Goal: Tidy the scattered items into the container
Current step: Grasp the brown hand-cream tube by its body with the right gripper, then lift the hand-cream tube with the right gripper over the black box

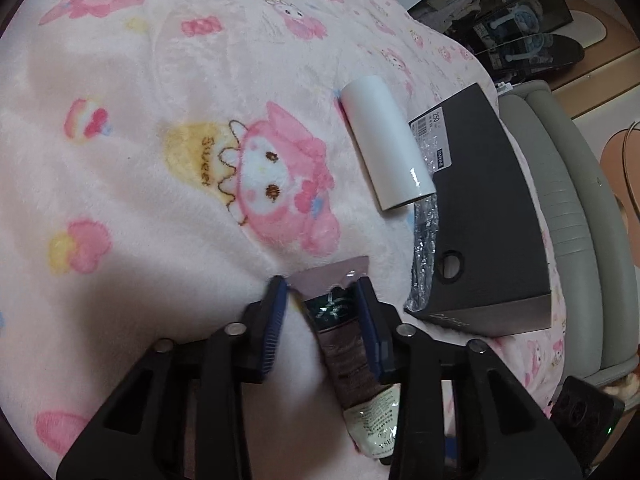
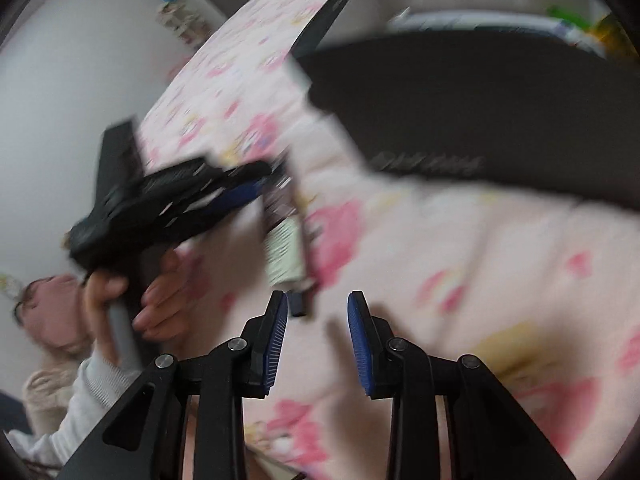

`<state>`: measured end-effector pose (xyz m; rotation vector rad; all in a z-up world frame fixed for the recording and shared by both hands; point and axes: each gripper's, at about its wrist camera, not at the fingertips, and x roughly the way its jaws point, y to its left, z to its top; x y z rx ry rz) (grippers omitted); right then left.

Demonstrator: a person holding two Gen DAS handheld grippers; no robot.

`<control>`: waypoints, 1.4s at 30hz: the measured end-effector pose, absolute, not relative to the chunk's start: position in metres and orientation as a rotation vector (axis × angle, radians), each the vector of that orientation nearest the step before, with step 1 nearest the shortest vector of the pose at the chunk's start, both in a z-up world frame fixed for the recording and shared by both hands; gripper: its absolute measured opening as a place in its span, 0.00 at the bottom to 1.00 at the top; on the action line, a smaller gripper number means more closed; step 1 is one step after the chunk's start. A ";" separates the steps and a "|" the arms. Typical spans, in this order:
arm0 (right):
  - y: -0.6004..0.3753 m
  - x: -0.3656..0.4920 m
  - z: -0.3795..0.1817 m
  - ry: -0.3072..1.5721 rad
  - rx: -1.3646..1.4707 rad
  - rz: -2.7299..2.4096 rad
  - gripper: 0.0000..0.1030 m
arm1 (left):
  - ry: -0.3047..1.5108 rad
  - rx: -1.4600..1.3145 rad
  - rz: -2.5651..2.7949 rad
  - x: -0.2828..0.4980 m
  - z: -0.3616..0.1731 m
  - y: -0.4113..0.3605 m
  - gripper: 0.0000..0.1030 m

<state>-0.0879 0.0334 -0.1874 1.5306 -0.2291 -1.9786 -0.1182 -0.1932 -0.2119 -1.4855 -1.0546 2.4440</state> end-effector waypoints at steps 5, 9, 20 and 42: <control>0.007 -0.085 -0.211 -0.173 1.576 -1.946 0.27 | -0.981 -1.494 2.458 -0.102 -0.199 -0.185 0.17; 0.012 -0.089 -0.204 -0.148 1.560 -2.043 0.16 | -0.872 -1.480 2.561 -0.097 -0.186 -0.185 0.18; 0.035 -0.096 -0.188 -0.116 1.531 -2.186 0.15 | -0.923 -1.507 2.490 -0.135 -0.213 -0.195 0.42; 0.058 -0.114 -0.203 -0.353 1.604 -2.168 0.20 | -0.885 -1.610 2.379 -0.103 -0.217 -0.188 0.38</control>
